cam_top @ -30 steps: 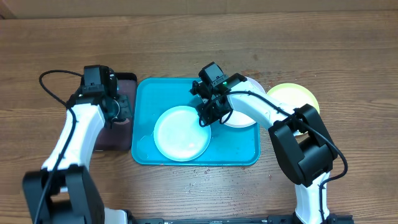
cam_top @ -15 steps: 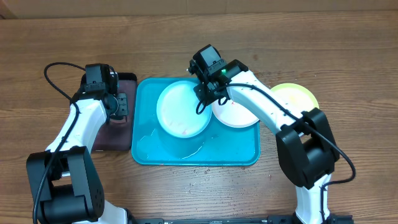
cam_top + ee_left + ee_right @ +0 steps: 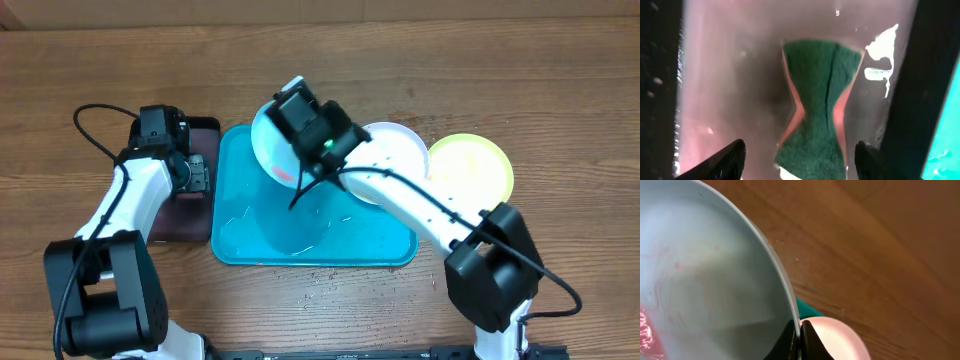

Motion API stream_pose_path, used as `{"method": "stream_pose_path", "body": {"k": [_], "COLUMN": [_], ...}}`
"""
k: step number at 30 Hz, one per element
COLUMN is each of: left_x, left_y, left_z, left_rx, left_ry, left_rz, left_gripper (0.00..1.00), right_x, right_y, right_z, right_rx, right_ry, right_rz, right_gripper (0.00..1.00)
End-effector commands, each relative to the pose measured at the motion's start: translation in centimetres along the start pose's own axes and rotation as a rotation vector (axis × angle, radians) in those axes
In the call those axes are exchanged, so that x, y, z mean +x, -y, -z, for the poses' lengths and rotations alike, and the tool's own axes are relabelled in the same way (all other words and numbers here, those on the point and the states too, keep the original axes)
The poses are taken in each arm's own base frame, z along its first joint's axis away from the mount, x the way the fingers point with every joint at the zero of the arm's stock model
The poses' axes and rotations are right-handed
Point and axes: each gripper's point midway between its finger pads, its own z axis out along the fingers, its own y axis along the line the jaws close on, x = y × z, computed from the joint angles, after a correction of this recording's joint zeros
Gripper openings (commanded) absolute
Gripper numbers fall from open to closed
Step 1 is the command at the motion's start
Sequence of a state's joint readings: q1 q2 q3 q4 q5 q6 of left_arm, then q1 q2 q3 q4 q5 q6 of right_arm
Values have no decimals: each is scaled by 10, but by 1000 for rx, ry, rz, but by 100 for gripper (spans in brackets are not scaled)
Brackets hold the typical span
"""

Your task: Clean dirty plates on tray and stack at the side

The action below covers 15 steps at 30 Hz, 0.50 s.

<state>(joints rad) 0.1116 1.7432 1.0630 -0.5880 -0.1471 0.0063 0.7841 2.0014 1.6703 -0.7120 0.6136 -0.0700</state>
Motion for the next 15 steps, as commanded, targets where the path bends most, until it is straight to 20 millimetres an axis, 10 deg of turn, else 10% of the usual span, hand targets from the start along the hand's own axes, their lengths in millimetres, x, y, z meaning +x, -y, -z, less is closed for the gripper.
{"method": "stream_pose_path", "body": {"k": [1,15], "left_x": [9,17], "left_y": [0,3], "left_z": [-14,-36], "left_rx": [-9,-11], "left_ry": [-52,-96], "left_rz": [8,1], "left_gripper": [70,43], "right_x": [-28,-36], "right_y": [37,35], "right_z": [30,44], "right_rx": [188,258], "right_ry": [97,139], "right_rz": [-84,-90], "right_gripper": [4,4]}}
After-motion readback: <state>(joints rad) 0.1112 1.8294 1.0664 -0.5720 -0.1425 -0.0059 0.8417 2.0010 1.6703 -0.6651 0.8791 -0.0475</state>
